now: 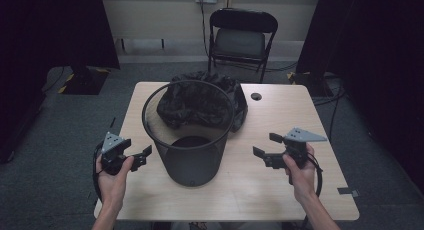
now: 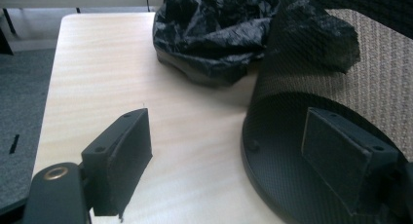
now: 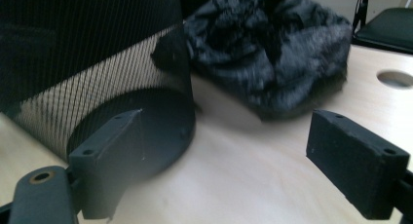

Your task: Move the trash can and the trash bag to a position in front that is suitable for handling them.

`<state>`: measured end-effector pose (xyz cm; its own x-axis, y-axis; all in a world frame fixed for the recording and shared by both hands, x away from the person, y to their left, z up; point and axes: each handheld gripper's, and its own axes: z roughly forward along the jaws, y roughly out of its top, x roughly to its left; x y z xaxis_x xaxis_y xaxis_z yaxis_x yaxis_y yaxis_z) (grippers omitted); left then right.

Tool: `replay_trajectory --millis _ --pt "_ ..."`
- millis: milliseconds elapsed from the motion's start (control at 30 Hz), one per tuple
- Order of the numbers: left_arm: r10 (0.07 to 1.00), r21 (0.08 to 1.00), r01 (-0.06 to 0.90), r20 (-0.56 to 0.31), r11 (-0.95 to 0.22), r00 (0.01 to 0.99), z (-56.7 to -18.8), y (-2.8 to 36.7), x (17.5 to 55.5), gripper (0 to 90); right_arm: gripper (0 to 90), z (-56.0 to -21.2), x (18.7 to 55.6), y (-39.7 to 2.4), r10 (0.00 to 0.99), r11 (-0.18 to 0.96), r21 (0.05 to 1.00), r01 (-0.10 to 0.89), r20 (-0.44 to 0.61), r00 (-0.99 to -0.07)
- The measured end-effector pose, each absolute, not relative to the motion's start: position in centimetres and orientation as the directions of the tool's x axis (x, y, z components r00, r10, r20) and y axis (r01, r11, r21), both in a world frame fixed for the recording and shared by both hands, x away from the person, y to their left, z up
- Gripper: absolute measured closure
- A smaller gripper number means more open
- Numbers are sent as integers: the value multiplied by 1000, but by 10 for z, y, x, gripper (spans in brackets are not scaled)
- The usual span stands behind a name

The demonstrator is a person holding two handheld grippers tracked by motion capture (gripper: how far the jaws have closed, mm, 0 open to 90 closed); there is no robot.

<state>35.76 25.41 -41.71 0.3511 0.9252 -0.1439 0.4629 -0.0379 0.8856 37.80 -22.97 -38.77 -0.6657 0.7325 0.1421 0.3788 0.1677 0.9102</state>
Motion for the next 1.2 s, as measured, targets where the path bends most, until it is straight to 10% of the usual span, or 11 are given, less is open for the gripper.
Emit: replay_trajectory --millis 667,1200 --pt "924 901 433 -142 -28 355 -431 246 386 162 143 -403 441 -159 753 164 936 312 86 -652" --pt "906 909 412 -118 -66 405 -427 244 370 372 228 -402 425 -159 717 202 944 261 39 -696"
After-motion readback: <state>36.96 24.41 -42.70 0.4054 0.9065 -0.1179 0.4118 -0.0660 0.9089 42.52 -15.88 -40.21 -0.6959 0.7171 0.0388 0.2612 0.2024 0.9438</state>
